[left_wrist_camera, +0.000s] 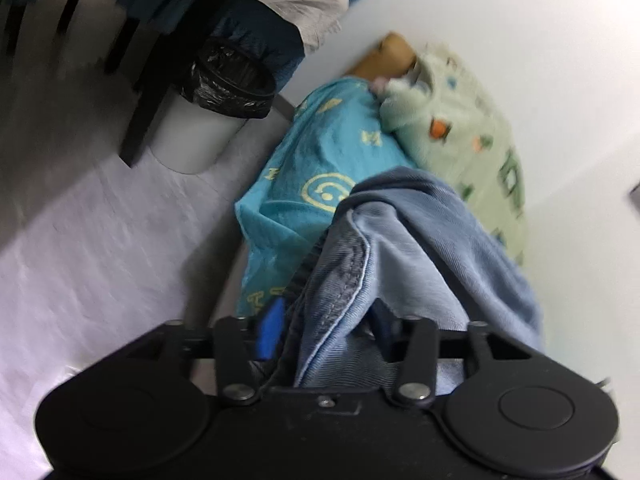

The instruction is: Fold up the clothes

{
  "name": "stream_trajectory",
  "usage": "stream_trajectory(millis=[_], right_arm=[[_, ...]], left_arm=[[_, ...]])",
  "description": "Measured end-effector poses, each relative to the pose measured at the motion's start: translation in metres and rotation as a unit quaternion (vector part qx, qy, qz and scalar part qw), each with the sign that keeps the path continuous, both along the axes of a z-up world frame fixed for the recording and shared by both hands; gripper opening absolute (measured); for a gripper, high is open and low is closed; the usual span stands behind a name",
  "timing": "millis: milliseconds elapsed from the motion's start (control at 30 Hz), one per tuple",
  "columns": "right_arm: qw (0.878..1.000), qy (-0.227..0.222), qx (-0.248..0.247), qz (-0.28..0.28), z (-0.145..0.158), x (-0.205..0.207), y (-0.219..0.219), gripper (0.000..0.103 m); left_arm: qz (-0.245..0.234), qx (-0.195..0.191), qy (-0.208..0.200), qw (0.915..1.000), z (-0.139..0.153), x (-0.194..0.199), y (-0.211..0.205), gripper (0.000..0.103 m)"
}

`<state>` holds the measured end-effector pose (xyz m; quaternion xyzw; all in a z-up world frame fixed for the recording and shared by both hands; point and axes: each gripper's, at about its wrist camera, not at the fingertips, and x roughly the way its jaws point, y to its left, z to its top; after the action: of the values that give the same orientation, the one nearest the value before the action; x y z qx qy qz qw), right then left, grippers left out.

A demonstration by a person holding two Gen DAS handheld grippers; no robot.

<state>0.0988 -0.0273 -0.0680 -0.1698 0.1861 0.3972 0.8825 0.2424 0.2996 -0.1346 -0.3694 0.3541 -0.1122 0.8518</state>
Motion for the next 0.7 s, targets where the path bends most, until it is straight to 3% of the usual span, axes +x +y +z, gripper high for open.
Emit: stream_trajectory(millis=[100,133,167,233,333,400,433,533,667,700], right_arm=[[0.995,0.035,0.089,-0.018,0.017,0.004,-0.032,0.040],[0.990,0.046,0.125,-0.038,0.023,0.005,-0.048,0.050],[0.983,0.064,0.162,-0.063,0.029,0.012,-0.064,0.057],[0.963,0.107,0.217,-0.116,0.031,0.032,-0.089,0.060],[0.923,0.167,0.274,-0.214,0.013,0.059,-0.125,0.068],[0.885,0.224,0.317,-0.257,-0.007,0.075,-0.145,0.073],[0.865,0.252,0.336,-0.274,-0.018,0.083,-0.151,0.077],[0.824,0.311,0.369,-0.297,-0.047,0.094,-0.164,0.084],[0.820,0.344,0.372,-0.267,-0.062,0.106,-0.155,0.084],[0.821,0.345,0.374,-0.260,-0.063,0.109,-0.151,0.084]], left_arm=[[-0.002,-0.049,-0.006,0.9988,-0.010,-0.015,0.015,0.068],[0.001,-0.052,-0.008,0.9986,-0.012,-0.020,0.021,0.068],[0.003,-0.058,-0.005,0.9983,-0.014,-0.021,0.025,0.069],[-0.002,-0.080,0.007,0.9968,-0.019,-0.023,0.031,0.073],[-0.010,-0.106,0.028,0.9940,-0.028,-0.020,0.035,0.079],[-0.007,-0.117,0.040,0.9923,-0.035,-0.019,0.037,0.084],[-0.005,-0.125,0.045,0.9911,-0.039,-0.019,0.038,0.086],[-0.010,-0.157,0.048,0.9864,-0.047,-0.018,0.040,0.086],[-0.028,-0.164,0.050,0.9849,-0.048,-0.012,0.035,0.084],[-0.035,-0.149,0.043,0.9872,-0.043,-0.011,0.033,0.075]])
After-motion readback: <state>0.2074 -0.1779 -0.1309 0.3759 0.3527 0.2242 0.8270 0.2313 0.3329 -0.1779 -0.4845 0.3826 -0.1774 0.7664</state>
